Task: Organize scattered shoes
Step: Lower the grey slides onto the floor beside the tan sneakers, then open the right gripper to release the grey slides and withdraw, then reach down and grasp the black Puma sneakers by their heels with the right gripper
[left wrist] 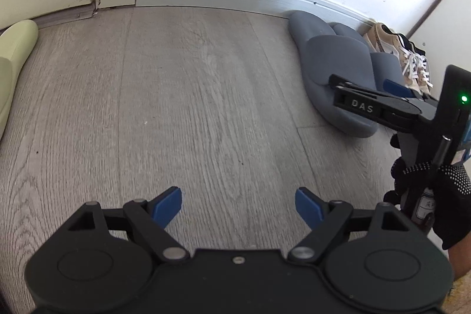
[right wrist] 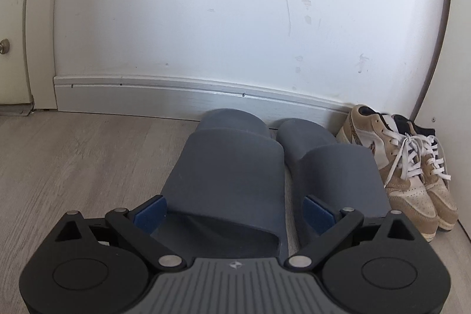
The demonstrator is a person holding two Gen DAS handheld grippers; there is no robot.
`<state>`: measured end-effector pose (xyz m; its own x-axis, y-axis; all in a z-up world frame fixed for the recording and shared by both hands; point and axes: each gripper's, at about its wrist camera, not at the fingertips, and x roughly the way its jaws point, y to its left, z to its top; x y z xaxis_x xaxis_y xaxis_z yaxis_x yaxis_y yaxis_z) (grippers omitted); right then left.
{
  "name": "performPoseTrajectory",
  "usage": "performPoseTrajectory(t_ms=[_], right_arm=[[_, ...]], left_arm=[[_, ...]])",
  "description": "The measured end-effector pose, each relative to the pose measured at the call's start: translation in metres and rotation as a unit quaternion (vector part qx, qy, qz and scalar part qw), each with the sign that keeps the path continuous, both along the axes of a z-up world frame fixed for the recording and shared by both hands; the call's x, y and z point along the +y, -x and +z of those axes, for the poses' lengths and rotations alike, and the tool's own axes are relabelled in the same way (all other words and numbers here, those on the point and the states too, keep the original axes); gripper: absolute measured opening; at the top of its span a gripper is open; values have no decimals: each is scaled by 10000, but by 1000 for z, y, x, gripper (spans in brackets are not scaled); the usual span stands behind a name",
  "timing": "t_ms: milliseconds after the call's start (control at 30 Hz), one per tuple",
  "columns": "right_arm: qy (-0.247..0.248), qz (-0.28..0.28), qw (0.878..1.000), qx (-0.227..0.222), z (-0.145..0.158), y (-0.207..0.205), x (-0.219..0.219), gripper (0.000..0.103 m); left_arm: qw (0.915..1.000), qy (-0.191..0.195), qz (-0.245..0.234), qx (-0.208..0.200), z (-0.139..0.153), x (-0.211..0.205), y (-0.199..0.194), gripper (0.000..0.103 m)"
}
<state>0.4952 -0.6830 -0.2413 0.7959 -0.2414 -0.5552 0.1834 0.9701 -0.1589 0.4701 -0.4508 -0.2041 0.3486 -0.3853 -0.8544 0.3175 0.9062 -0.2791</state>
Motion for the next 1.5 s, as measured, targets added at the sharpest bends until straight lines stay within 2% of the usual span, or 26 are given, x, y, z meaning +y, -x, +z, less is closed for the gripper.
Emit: performPoseTrajectory(t_ms=[133, 267, 333, 367, 433, 500, 633, 733, 833, 900, 1000, 1167, 1367, 1500], right_arm=[[335, -161, 9993, 0, -1, 7, 2, 98], [301, -289, 9991, 19, 0, 9, 0, 98], [556, -384, 9977, 37, 3, 12, 8, 98], [761, -397, 9963, -38, 7, 17, 16, 98], [750, -224, 9965, -293, 17, 33, 29, 99], [217, -44, 9986, -482, 27, 51, 38, 99], [-539, 233, 9956, -733, 45, 87, 69, 99], [-961, 557, 9898, -892, 58, 110, 96, 99], [-1432, 871, 9822, -851, 69, 124, 124, 99], [-1504, 1184, 9783, -791, 76, 129, 148, 99], [-1546, 1563, 9727, -750, 87, 136, 180, 99], [-1991, 2153, 9547, -513, 112, 138, 245, 99], [-1994, 2795, 9392, -37, 123, 129, 314, 99], [-2093, 3023, 9289, 439, 116, 116, 354, 99]], left_arm=[[10000, -13, -26, -28, 1, -1, 1, 85], [10000, 10, 6, -70, 5, 4, 3, 85], [9999, 36, 66, -96, 8, 10, 4, 85], [9998, 59, 113, -130, 11, 14, 5, 85], [9994, 127, 223, -214, 17, 24, 8, 85], [9987, 216, 361, -273, 24, 35, 12, 85], [9963, 359, 681, -380, 34, 61, 21, 85], [9934, 448, 953, -451, 46, 86, 31, 85], [9898, 495, 1211, -568, 64, 119, 46, 85], [9871, 476, 1373, -673, 76, 141, 60, 85], [9806, 444, 1744, -773, 92, 179, 85, 85], [9657, 358, 2445, -803, 105, 246, 125, 85], [9440, 606, 3088, -992, 111, 313, 140, 85], [9309, 470, 3406, -1232, 112, 345, 141, 85]])
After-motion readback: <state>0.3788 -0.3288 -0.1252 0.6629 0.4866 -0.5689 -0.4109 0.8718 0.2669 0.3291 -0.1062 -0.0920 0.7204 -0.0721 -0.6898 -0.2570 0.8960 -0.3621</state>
